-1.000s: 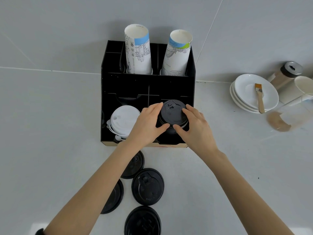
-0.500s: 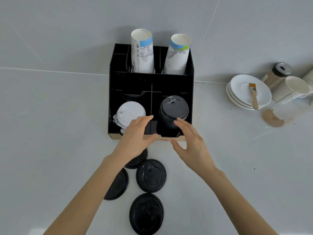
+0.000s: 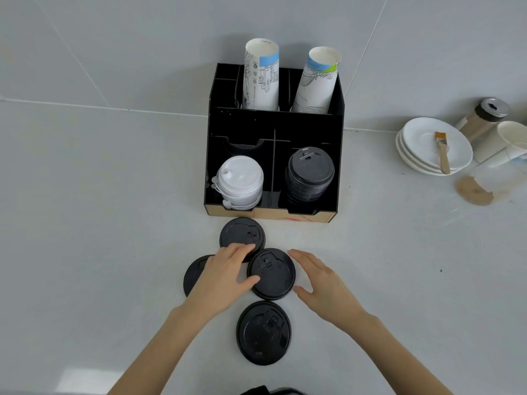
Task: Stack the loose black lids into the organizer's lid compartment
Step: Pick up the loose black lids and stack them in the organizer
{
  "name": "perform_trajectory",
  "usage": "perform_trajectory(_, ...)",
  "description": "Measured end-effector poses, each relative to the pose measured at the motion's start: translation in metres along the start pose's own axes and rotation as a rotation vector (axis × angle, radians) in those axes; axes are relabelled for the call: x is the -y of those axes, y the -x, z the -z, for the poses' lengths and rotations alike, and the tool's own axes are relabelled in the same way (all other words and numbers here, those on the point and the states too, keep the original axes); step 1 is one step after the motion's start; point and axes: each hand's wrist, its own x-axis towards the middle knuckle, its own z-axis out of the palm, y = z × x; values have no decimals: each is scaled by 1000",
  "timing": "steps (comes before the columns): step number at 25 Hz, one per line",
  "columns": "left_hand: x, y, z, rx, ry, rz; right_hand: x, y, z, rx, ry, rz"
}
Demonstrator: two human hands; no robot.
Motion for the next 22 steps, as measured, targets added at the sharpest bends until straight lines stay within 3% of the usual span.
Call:
perform_trajectory(8,6,8,-13,62,-119,38,0,-1,-15,-18,-45,-1)
perform_trajectory(22,-11,0,1,11,26,-31,2,-1,2,-159,-142,42)
